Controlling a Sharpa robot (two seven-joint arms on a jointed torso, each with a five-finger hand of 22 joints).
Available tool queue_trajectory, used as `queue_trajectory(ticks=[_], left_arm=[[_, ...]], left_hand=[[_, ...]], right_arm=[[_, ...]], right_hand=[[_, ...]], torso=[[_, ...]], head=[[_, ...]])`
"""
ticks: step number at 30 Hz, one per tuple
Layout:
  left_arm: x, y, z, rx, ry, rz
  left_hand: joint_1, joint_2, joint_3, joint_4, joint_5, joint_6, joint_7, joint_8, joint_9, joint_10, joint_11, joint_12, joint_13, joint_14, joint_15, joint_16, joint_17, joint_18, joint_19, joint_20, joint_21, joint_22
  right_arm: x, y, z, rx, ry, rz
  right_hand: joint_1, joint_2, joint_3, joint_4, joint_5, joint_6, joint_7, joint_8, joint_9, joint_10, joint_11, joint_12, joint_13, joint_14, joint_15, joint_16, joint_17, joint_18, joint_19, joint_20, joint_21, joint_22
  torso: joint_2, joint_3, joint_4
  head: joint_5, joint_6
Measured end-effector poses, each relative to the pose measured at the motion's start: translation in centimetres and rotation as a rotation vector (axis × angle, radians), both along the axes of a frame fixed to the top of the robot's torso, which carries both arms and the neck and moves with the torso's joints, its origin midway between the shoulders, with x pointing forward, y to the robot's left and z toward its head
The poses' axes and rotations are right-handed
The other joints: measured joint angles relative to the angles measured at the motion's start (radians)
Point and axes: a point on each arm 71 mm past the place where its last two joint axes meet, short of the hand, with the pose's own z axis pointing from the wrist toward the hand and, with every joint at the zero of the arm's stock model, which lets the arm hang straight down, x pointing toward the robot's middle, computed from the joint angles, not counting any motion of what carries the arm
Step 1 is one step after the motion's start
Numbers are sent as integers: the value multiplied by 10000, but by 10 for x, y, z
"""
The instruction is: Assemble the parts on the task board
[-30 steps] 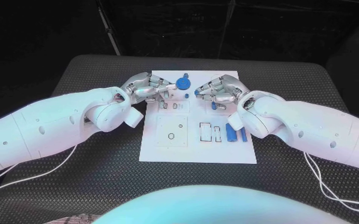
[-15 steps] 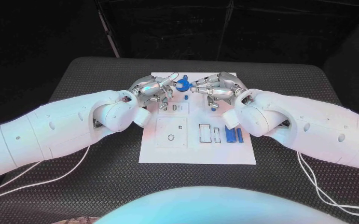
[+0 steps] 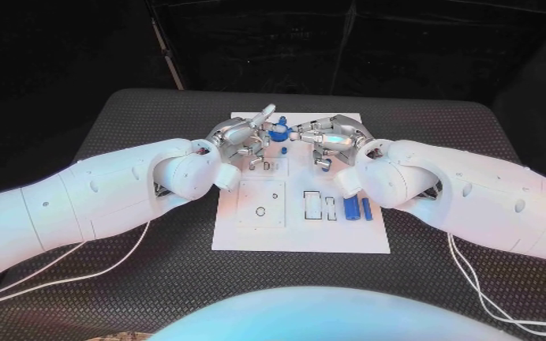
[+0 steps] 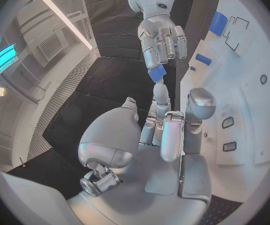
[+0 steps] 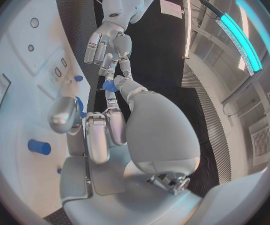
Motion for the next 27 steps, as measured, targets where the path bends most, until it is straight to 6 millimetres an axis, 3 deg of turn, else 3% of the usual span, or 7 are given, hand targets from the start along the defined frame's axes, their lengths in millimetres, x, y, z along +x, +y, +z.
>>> queue_trajectory(ticks=[3, 11, 27], left_arm=[[0, -3, 0, -68, 71, -33], [1, -5, -2, -83, 294, -21], [0, -7, -6, 236, 737, -46]], left_hand=[[-94, 94, -122, 15, 0, 0, 0, 0, -21, -1, 0, 94, 42, 0, 1, 59, 0, -146, 33, -33, 89, 97], [-239, 239, -317, 11, 0, 104, -33, -2, -51, 87, -21, 370, 278, -1, 1, 116, -1, -148, 103, -31, 280, 266], [-337, 245, -438, 27, 0, 104, -35, 1, -91, 104, -38, 371, 252, -2, 2, 155, -3, -149, 103, -31, 280, 258]], right_arm=[[0, 1, -1, 142, 187, -52], [1, 1, -3, 400, 553, -215], [0, 1, -3, 660, 775, -222]], right_hand=[[0, 0, -1, 0, -1, -1, -1, 0, 0, 0, 0, 0, 0, 0, 0, 0, 2, 0, 0, 0, 0, 0], [-44, -9, -47, 18, -10, -5, -5, 1, 2, 0, 0, 0, 0, 0, 0, 0, 1, -1, 0, 0, 0, 0], [-131, -46, -62, 7, -28, -34, -34, 5, 4, 0, 0, 0, -1, 0, 0, 0, -1, -1, 0, 0, 0, -2]], torso=[[7, -1, -1], [15, -7, -6], [18, -7, 0]], head=[[18, 14], [51, -14], [65, 9]])
